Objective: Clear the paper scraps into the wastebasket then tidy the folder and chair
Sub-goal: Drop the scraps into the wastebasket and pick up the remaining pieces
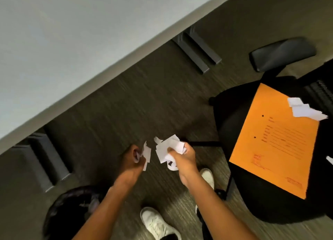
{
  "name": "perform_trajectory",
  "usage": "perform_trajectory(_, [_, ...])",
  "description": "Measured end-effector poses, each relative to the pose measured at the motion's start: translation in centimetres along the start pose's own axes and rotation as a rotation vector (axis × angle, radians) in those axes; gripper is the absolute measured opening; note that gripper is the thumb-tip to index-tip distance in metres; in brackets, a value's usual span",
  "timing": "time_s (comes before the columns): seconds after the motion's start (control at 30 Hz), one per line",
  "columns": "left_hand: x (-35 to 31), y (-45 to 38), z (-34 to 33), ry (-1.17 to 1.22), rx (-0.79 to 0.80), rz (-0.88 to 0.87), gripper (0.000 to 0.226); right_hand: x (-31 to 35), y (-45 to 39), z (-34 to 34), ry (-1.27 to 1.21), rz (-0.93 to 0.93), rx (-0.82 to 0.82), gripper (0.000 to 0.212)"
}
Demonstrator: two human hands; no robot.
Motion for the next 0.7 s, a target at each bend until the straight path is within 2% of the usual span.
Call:
perform_trajectory(0.2, [9.5,4.1,6.4,0.01,-0.142,-0.007,0.027,-5.7,3.2,-8.8,0.136,-0.05,0.08,0.026])
perform_trajectory(0.3, [14.2,6.2,8.7,0.01,-0.209,0.055,0.025,-8.3,4.8,-12.4,0.187,-0.072,0.108,0.02])
perform_trajectory(0.43, [21.0,9.5,11.0,0.048,-0.274,0.186,0.008,-12.0,7.2,-17.5,0.278,-0.1,0.255,0.037])
perform_trajectory(0.5, [23.5,11.0,11.9,0.032,-0.295,0.195,0.016,-13.6,8.0,-19.5,0.364,-0.058,0.286,0.04])
perform_trajectory(0.63, [28.6,14.0,13.4,-0.009,-0.329,0.25,0.021,-18.8,7.6,-22.5,0.526,-0.038,0.218,0.018])
perform_trajectory(0.7, [30.9,15.4,13.9,-0.018,-0.344,0.291,0.019,-22.2,6.4,-24.2,0.623,-0.013,0.213,0.04])
Point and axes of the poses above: each hand's wrist, its own y-axis away from the middle knuckle, its own z-axis out of the back of the hand, x = y × z, the point moved 10 cm from there along -y, towards the middle knuckle, and after that the axes turned 8 degrees about -z, right-handed, at the moved point
